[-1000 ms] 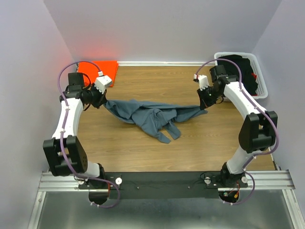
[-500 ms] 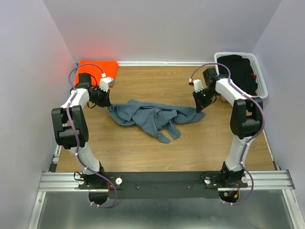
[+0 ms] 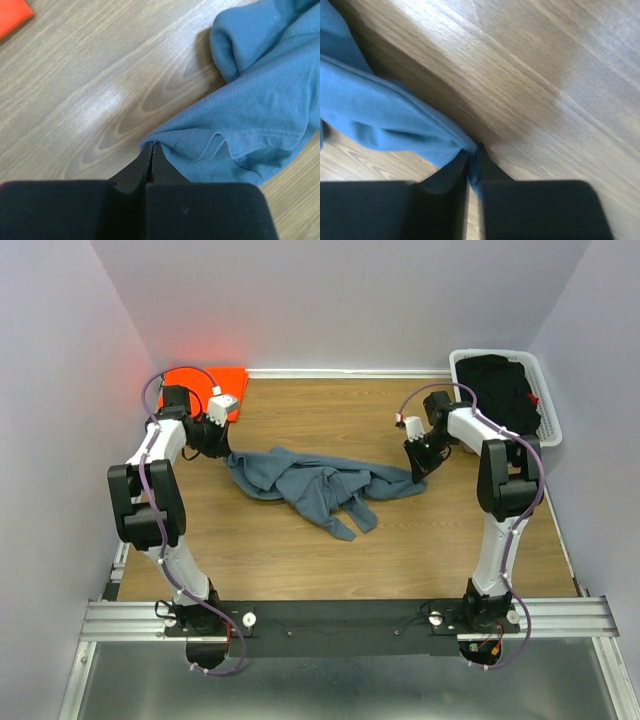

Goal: Fold and stack the t-shirts
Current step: Flatten out the tshirt

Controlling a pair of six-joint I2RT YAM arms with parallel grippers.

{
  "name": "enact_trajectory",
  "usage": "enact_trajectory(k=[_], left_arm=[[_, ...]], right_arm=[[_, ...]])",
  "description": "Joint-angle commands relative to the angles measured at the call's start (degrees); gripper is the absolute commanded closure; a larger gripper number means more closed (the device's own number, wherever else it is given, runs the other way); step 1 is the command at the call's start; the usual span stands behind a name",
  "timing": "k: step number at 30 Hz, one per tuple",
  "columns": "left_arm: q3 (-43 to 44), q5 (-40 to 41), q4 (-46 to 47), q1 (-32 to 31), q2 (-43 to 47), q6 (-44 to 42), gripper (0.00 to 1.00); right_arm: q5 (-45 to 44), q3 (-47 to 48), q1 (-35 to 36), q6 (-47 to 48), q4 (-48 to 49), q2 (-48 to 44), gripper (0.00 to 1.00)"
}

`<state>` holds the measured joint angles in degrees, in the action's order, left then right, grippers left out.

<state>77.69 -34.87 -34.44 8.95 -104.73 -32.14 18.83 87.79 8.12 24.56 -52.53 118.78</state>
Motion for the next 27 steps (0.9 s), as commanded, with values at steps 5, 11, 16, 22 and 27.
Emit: enact_trajectory(k=[5, 11, 16, 22, 27], left_arm=[[2.8, -2.3, -4.9, 2.0, -1.4, -3.6, 0.69], [1.2, -6.2, -8.7, 2.9, 1.0, -9.4, 0.54], [-2.9, -2.2, -5.7, 2.7, 3.2, -10.2, 0.52], [-3.2, 4.2, -3.4, 1.4, 1.6, -10.7, 0.51], [-5.0, 5.4, -3.0, -1.1, 1.5, -11.4, 0.45]], right_arm=[[-1.4, -1.8, -0.5, 1.0, 0.9, -2.5, 0.99], [-0.8, -1.4, -0.5, 0.5, 0.6, -4.7, 1.0], [-0.3, -0.2, -0.5, 0.2, 0.1, -4.0, 1.0], [-0.2, 0.8, -0.5, -0.1, -0.5, -3.6, 1.0], [-0.5, 1.5, -0.5, 0.0, -0.9, -2.9, 0.99]])
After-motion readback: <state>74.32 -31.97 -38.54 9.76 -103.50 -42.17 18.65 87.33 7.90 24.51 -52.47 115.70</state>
